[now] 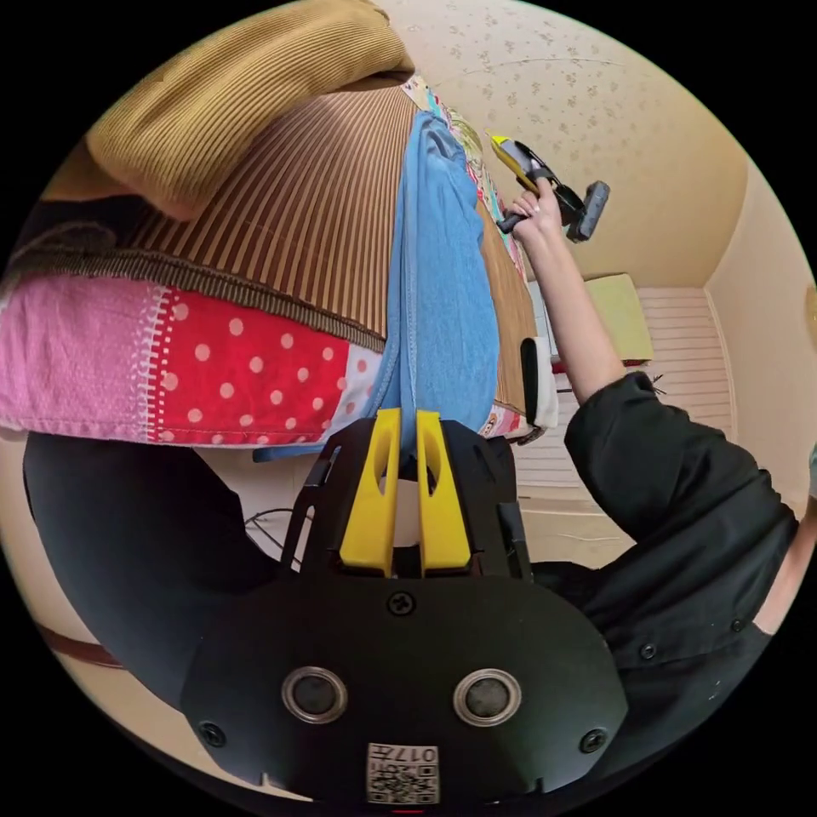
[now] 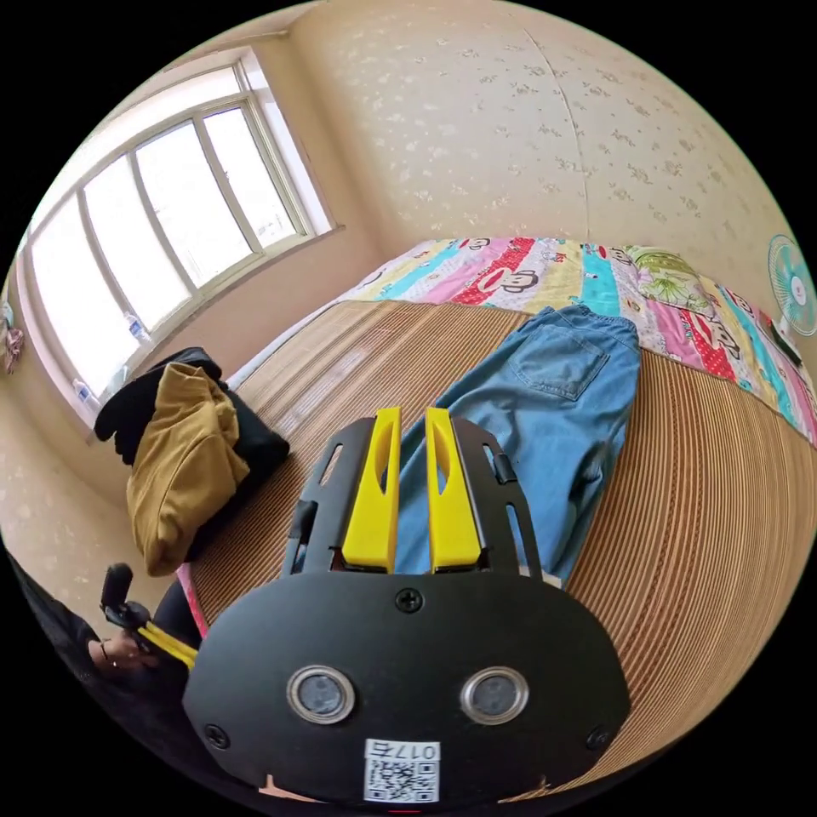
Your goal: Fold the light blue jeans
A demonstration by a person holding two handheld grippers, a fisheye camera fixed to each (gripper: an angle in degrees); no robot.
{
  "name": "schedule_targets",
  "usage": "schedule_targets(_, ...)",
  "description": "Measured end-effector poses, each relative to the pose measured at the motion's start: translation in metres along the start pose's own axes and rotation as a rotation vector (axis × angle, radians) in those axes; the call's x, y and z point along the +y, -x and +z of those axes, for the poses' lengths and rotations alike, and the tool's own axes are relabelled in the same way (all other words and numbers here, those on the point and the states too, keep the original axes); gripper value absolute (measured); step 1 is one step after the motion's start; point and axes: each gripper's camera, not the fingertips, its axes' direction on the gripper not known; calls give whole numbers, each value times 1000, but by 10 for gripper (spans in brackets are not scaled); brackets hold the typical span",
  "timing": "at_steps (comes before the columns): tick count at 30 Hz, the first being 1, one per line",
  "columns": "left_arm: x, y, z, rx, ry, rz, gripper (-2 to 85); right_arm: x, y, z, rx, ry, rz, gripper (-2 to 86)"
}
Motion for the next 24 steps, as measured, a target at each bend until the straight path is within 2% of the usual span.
schedule_targets(4, 4, -18, 2, -59, -19, 48, 41, 126, 30, -69, -34, 139, 64, 60)
schedule_targets(7, 8, -28, 2, -98, -32, 61, 41, 203, 50, -101, -2, 167, 162, 71)
schedule_targets(12, 13, -42, 8, -171, -15, 85, 13, 282, 67, -87, 70, 310, 314, 73)
schedule_targets(15, 18, -48, 7, -172, -9, 84, 1, 296, 69, -93, 72, 243, 372, 64)
schedule_targets(19, 21, -63, 0, -171, 20, 127, -5, 288, 63, -110, 62, 287, 374, 24)
schedule_targets(24, 24, -77, -21, -48, 90, 260, -7, 286, 74, -153, -49, 236, 312, 10)
